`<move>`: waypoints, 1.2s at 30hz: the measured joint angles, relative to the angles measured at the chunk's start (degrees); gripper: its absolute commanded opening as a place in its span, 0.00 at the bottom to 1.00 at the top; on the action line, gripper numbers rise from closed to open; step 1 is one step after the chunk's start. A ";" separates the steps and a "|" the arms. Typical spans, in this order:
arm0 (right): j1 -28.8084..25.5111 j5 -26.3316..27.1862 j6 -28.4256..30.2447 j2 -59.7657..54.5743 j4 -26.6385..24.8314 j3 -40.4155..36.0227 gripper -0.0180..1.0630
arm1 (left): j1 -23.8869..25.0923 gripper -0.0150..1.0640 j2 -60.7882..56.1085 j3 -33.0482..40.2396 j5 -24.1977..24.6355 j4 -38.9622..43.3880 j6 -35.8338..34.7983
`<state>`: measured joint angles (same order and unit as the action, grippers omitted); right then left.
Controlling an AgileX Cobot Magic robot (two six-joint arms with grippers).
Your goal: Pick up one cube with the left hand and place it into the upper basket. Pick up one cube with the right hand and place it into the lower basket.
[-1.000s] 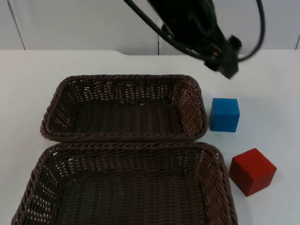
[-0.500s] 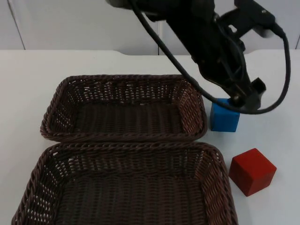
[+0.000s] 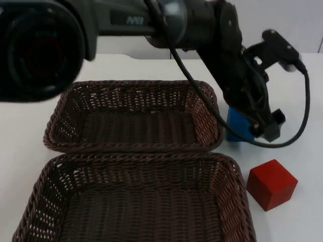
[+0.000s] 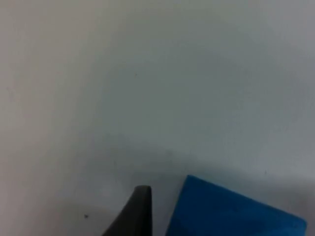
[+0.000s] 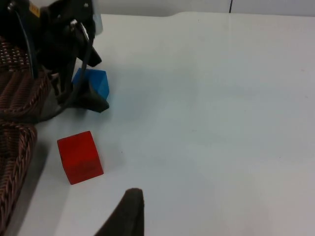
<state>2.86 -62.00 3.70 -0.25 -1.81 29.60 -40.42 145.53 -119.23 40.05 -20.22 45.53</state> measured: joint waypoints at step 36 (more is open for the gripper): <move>0.00 0.00 -0.25 0.00 0.00 0.00 0.99 | 0.00 0.01 0.92 -1.27 2.57 6.06 0.47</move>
<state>2.86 -62.00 3.44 -0.25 -1.81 29.60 -40.42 146.45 -120.50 42.62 -14.16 46.00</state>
